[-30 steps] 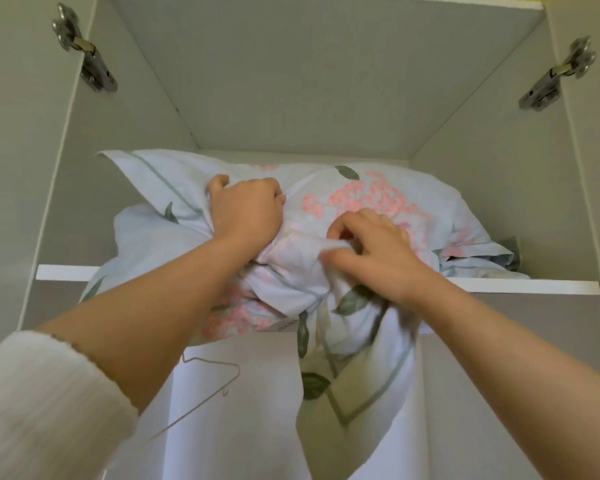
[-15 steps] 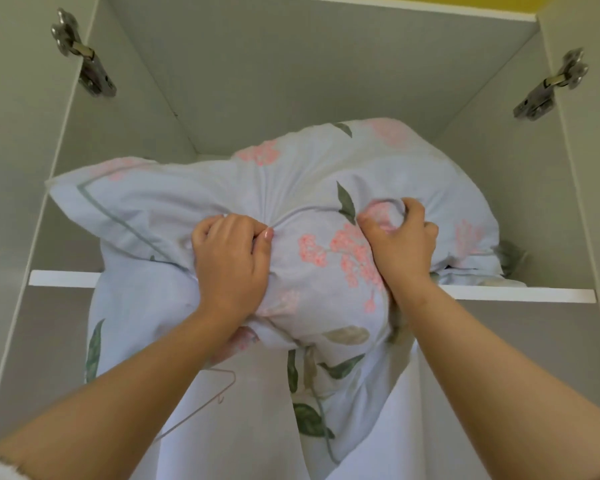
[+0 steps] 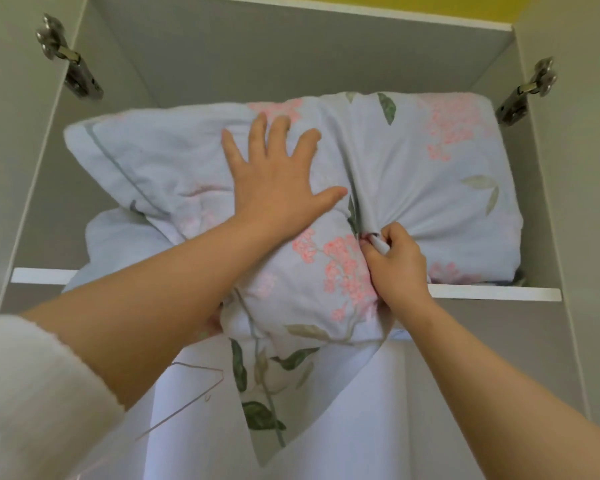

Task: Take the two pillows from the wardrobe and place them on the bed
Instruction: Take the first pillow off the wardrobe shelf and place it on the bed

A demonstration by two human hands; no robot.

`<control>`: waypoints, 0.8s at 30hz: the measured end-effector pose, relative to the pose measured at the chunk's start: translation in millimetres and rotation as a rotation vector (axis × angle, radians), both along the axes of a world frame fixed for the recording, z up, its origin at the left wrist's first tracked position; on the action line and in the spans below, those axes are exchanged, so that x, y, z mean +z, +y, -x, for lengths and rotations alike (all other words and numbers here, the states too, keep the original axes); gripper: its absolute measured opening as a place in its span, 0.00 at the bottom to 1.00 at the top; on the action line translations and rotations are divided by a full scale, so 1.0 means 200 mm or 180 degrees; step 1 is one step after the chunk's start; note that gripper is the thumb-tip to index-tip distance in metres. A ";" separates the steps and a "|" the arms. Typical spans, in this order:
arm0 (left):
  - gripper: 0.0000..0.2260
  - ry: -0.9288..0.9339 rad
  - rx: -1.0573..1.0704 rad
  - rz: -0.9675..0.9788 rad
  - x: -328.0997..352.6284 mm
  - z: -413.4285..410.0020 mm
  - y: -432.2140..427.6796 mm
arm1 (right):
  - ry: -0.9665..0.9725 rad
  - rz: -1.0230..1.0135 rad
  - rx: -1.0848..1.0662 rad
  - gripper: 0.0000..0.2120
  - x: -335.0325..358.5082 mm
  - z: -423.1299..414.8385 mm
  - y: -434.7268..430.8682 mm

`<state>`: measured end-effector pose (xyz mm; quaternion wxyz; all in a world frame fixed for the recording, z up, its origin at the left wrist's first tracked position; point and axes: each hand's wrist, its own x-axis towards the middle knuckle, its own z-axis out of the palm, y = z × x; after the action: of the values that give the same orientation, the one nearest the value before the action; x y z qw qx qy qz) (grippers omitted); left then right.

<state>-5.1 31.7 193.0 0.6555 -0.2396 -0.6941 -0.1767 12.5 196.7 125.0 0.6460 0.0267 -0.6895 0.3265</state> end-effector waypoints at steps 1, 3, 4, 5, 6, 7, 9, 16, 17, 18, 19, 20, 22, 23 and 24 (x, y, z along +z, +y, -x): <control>0.33 -0.0074 0.0153 0.0122 0.03 -0.01 0.04 | -0.0038 -0.0008 0.0023 0.18 -0.01 -0.01 0.01; 0.31 -0.0211 0.0388 0.0288 0.07 -0.02 0.09 | -0.0095 -0.0050 0.0087 0.18 -0.02 -0.04 0.04; 0.26 -0.0252 0.0466 0.0356 0.08 -0.02 0.11 | -0.0122 -0.0085 0.0115 0.18 -0.02 -0.05 0.05; 0.21 -0.0246 0.0520 0.0399 0.08 -0.03 0.13 | -0.0149 -0.0131 0.0133 0.18 -0.03 -0.06 0.07; 0.15 -0.0181 0.0541 0.0408 0.08 -0.03 0.14 | -0.0174 -0.0179 0.0140 0.18 -0.03 -0.07 0.08; 0.11 -0.0090 0.0539 0.0395 0.07 -0.03 0.15 | -0.0195 -0.0221 0.0143 0.18 -0.02 -0.09 0.08; 0.09 0.0096 0.0527 0.0357 0.05 -0.03 0.16 | -0.0224 -0.0270 0.0151 0.18 -0.01 -0.11 0.09; 0.07 0.0580 -0.0140 -0.0142 -0.02 0.02 0.13 | -0.0030 0.0157 -0.0345 0.15 0.00 -0.19 0.13; 0.07 0.0635 -0.0248 -0.0224 -0.04 0.01 0.12 | -0.0054 0.0568 -0.0404 0.22 0.01 -0.20 0.14; 0.07 0.0696 -0.0332 -0.0280 -0.06 0.01 0.11 | -0.0120 0.1050 -0.0234 0.30 0.02 -0.20 0.16; 0.08 0.0765 -0.0389 -0.0305 -0.08 0.00 0.10 | -0.0158 0.1520 0.0139 0.37 0.03 -0.21 0.17; 0.08 0.0828 -0.0415 -0.0306 -0.10 -0.01 0.10 | -0.0139 0.1928 0.0612 0.41 0.05 -0.21 0.18; 0.08 0.0897 -0.0384 -0.0273 -0.12 -0.03 0.10 | 0.0071 0.2428 0.1436 0.47 0.07 -0.21 0.18; 0.07 0.0900 -0.0366 -0.0271 -0.13 -0.05 0.10 | 0.0213 0.2502 0.1619 0.47 0.08 -0.22 0.18; 0.07 0.0892 -0.0364 -0.0288 -0.14 -0.06 0.09 | 0.0366 0.2502 0.1701 0.47 0.08 -0.21 0.17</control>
<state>6.8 50.2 165.5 0.7449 -0.2713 -0.5723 -0.2097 55.5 231.2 141.6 0.5377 -0.0253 -0.4460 0.7151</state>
